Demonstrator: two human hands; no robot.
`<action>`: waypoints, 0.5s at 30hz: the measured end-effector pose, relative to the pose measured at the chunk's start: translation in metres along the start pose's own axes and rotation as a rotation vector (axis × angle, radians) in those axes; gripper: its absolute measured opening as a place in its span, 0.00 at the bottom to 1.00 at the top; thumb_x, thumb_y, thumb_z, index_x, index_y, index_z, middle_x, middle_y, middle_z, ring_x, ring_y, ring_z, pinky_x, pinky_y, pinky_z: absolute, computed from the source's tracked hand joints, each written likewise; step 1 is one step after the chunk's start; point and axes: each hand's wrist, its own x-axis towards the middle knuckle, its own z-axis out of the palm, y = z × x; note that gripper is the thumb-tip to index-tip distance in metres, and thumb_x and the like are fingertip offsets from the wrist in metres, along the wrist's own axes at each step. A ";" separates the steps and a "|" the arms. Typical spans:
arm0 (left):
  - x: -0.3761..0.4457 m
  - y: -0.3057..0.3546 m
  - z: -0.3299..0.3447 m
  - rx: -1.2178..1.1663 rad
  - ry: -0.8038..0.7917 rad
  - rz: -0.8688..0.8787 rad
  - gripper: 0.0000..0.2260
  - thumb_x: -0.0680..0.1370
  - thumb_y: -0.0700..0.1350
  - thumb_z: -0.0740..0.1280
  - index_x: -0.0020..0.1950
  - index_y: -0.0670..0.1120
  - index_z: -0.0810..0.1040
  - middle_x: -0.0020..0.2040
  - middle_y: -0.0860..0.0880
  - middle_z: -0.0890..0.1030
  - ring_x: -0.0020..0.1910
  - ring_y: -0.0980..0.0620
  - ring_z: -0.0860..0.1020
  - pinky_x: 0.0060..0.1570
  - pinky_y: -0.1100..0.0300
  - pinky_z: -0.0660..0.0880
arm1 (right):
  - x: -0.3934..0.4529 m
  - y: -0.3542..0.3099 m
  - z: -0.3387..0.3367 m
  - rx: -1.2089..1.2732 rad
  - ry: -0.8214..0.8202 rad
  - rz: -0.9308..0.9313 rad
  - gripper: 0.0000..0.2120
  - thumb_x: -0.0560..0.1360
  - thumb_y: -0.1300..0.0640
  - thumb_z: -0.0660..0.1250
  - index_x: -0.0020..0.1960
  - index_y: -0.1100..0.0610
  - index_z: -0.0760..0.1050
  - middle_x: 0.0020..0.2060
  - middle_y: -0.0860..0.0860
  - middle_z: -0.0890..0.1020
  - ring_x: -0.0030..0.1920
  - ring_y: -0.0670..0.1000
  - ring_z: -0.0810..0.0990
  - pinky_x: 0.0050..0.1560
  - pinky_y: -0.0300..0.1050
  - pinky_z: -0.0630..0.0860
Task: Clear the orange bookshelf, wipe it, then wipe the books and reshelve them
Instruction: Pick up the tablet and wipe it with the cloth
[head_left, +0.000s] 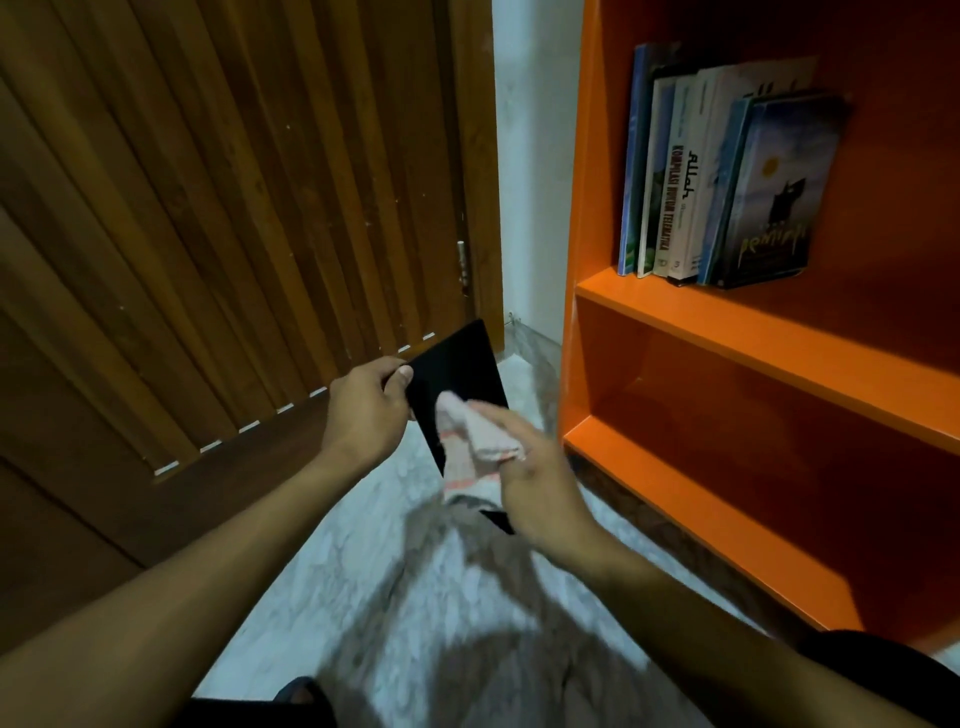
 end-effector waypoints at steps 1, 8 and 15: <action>-0.001 -0.001 -0.001 0.003 -0.003 0.008 0.12 0.84 0.44 0.61 0.49 0.45 0.83 0.39 0.47 0.84 0.38 0.48 0.82 0.42 0.43 0.81 | 0.005 -0.006 -0.006 0.041 0.083 -0.004 0.18 0.82 0.65 0.58 0.62 0.45 0.77 0.53 0.47 0.83 0.47 0.43 0.84 0.42 0.40 0.82; -0.012 0.019 0.008 -0.018 0.016 0.160 0.10 0.84 0.42 0.62 0.56 0.44 0.83 0.45 0.50 0.84 0.42 0.55 0.82 0.45 0.57 0.83 | 0.049 0.008 -0.038 0.156 0.554 -0.091 0.20 0.84 0.61 0.56 0.75 0.49 0.65 0.72 0.46 0.72 0.71 0.44 0.70 0.73 0.44 0.66; -0.022 0.043 0.041 -0.220 0.073 0.163 0.11 0.84 0.42 0.62 0.55 0.45 0.84 0.41 0.50 0.84 0.40 0.53 0.83 0.43 0.48 0.83 | 0.046 0.030 0.002 -0.027 0.459 0.071 0.33 0.84 0.66 0.55 0.79 0.40 0.47 0.80 0.52 0.56 0.77 0.54 0.60 0.72 0.47 0.64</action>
